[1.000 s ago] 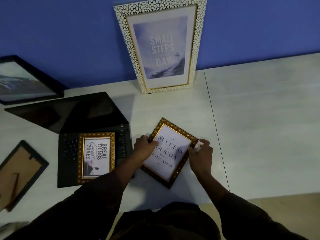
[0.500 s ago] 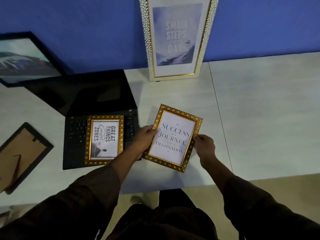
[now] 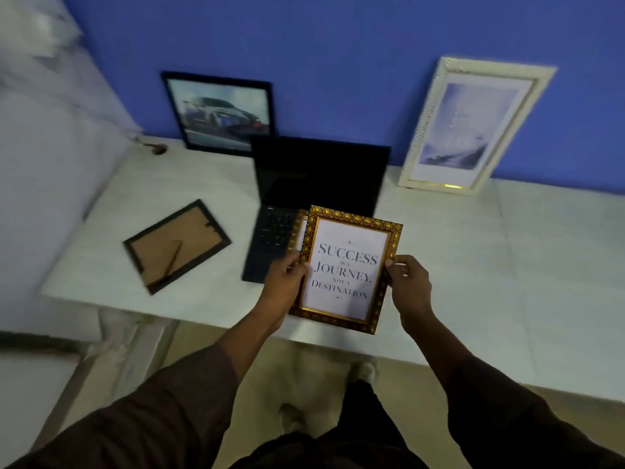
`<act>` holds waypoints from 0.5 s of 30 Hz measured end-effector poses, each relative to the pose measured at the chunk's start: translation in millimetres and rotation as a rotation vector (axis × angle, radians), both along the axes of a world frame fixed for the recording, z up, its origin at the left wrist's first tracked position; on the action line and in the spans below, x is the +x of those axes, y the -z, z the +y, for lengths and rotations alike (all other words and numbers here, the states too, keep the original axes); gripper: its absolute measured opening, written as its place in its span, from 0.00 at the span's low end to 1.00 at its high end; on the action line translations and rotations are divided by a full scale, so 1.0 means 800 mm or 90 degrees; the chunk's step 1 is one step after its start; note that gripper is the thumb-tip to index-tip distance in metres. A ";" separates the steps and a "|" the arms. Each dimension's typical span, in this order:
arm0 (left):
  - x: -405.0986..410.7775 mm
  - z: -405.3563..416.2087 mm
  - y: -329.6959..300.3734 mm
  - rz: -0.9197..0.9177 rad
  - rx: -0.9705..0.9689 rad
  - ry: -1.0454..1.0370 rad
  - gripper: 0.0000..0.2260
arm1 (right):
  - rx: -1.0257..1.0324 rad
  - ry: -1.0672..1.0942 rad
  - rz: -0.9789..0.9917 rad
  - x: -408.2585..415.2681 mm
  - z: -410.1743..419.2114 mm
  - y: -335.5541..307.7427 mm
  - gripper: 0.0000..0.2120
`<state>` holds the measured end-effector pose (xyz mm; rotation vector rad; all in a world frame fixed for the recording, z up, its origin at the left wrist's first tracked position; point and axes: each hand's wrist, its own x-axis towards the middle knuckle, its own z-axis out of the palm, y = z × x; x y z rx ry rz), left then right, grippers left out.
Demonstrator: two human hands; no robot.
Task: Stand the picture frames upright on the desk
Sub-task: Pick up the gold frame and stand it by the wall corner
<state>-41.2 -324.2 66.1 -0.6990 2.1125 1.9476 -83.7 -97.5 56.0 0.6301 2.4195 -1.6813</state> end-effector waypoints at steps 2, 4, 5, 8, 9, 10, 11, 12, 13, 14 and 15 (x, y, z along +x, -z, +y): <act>0.026 -0.048 -0.013 0.018 -0.016 -0.031 0.12 | -0.009 -0.044 0.003 0.003 -0.050 -0.012 0.07; 0.049 -0.088 -0.030 0.035 -0.043 -0.064 0.14 | -0.014 -0.087 0.017 0.003 -0.098 -0.019 0.07; 0.061 -0.107 -0.039 0.043 -0.054 -0.081 0.14 | -0.012 -0.110 0.029 0.004 -0.121 -0.025 0.07; 0.085 -0.160 -0.055 0.088 -0.084 -0.137 0.14 | -0.019 -0.185 0.060 0.001 -0.192 -0.040 0.05; 0.093 -0.179 -0.062 0.103 -0.088 -0.159 0.15 | -0.016 -0.213 0.076 -0.001 -0.219 -0.045 0.05; 0.099 -0.194 -0.066 0.119 -0.089 -0.174 0.15 | -0.008 -0.230 0.092 -0.004 -0.240 -0.048 0.05; 0.104 -0.207 -0.070 0.131 -0.091 -0.192 0.16 | 0.000 -0.242 0.111 -0.008 -0.261 -0.054 0.04; 0.108 -0.222 -0.073 0.146 -0.099 -0.217 0.15 | 0.009 -0.260 0.124 -0.012 -0.284 -0.059 0.05; 0.111 -0.231 -0.073 0.153 -0.111 -0.238 0.15 | 0.019 -0.282 0.136 -0.014 -0.301 -0.062 0.06; 0.113 -0.250 -0.070 0.162 -0.125 -0.265 0.15 | 0.029 -0.313 0.149 -0.017 -0.328 -0.067 0.08; 0.114 -0.262 -0.069 0.166 -0.133 -0.280 0.16 | 0.030 -0.336 0.158 -0.019 -0.347 -0.070 0.09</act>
